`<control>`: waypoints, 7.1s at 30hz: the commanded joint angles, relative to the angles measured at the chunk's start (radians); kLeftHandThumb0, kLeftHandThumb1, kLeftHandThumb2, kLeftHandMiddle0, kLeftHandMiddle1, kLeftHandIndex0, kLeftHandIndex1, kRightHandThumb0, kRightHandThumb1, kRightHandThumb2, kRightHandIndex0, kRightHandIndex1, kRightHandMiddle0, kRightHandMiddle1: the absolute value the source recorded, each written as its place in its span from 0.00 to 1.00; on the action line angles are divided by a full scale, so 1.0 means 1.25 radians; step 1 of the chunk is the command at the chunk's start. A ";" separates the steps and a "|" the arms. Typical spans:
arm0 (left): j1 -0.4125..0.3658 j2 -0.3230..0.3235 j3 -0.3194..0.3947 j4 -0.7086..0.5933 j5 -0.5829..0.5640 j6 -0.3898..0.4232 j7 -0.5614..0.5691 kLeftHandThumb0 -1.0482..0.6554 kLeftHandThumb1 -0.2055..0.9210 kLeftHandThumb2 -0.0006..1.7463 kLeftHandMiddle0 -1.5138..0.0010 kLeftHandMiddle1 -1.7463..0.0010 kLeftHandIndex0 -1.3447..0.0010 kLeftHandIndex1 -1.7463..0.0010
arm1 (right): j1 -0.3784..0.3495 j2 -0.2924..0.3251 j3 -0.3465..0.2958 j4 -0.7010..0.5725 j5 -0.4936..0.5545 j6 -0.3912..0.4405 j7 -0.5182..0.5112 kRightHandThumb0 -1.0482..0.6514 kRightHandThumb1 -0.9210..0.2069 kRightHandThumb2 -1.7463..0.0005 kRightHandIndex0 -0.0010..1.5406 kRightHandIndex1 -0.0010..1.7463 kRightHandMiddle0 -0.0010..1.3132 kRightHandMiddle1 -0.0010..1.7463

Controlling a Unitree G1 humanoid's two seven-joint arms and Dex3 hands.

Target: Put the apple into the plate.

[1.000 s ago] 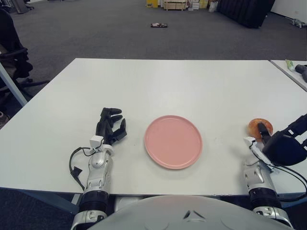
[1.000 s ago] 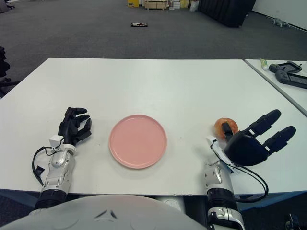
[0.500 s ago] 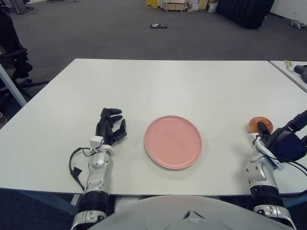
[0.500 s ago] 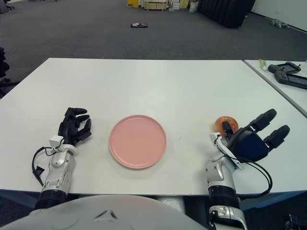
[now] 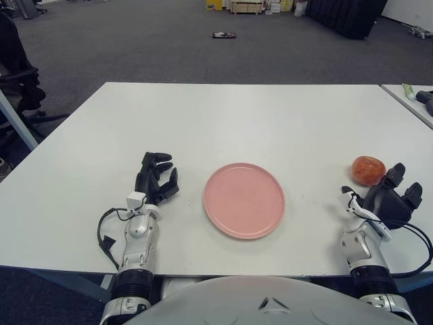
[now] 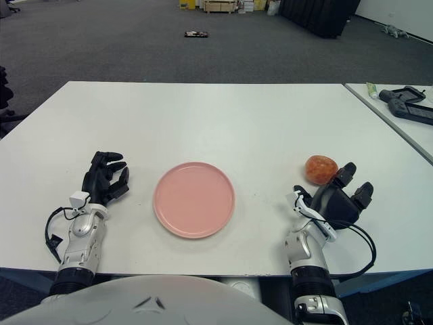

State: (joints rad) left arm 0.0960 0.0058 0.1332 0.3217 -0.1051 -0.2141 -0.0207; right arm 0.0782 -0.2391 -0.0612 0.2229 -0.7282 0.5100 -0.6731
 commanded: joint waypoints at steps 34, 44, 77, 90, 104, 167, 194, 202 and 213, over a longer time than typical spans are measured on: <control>0.026 -0.003 -0.001 0.023 0.004 0.025 0.003 0.61 0.75 0.49 0.69 0.16 0.79 0.00 | -0.076 0.034 0.064 -0.213 -0.020 0.161 0.233 0.11 0.35 0.63 0.00 0.00 0.00 0.00; 0.028 -0.005 -0.002 0.013 0.005 0.051 0.012 0.61 0.74 0.49 0.68 0.17 0.78 0.00 | -0.146 0.040 0.030 -0.097 0.006 0.129 0.163 0.14 0.42 0.55 0.00 0.00 0.00 0.00; 0.033 -0.001 -0.003 0.016 0.003 0.041 0.007 0.61 0.75 0.48 0.69 0.17 0.78 0.00 | -0.306 0.006 -0.055 0.203 0.099 0.064 -0.007 0.18 0.43 0.49 0.00 0.12 0.00 0.31; 0.031 -0.009 -0.001 0.007 0.003 0.051 0.019 0.61 0.78 0.44 0.68 0.19 0.80 0.00 | -0.401 -0.012 -0.065 0.362 0.170 -0.022 -0.052 0.20 0.50 0.46 0.00 0.25 0.00 0.46; 0.037 -0.006 0.005 0.006 -0.008 0.050 0.009 0.61 0.78 0.45 0.69 0.19 0.79 0.00 | -0.475 -0.023 -0.044 0.521 0.227 -0.126 -0.072 0.23 0.51 0.44 0.00 0.29 0.00 0.48; 0.038 0.004 0.023 0.014 0.000 0.031 0.011 0.61 0.79 0.44 0.67 0.21 0.81 0.00 | -0.507 -0.046 -0.049 0.589 0.326 -0.207 -0.149 0.61 0.66 0.26 0.40 1.00 0.69 0.67; 0.035 0.000 0.024 0.009 -0.001 0.047 0.020 0.61 0.81 0.42 0.68 0.21 0.81 0.00 | -0.308 0.010 0.013 0.079 0.234 -0.251 -0.170 0.61 0.76 0.16 0.51 1.00 0.61 0.77; 0.035 -0.001 0.023 0.011 0.001 0.045 0.022 0.61 0.80 0.42 0.68 0.21 0.81 0.00 | -0.247 0.010 0.031 -0.049 0.241 -0.357 -0.099 0.61 0.77 0.14 0.52 1.00 0.58 0.80; 0.035 -0.003 0.018 0.010 0.007 0.042 0.027 0.61 0.78 0.44 0.67 0.21 0.80 0.00 | -0.170 0.041 0.093 -0.236 0.239 -0.404 0.064 0.61 0.76 0.13 0.52 1.00 0.55 0.83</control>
State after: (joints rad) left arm 0.1186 0.0080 0.1588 0.2970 -0.1051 -0.2033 0.0000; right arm -0.1579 -0.2001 0.0188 0.0112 -0.4227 0.0347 -0.6559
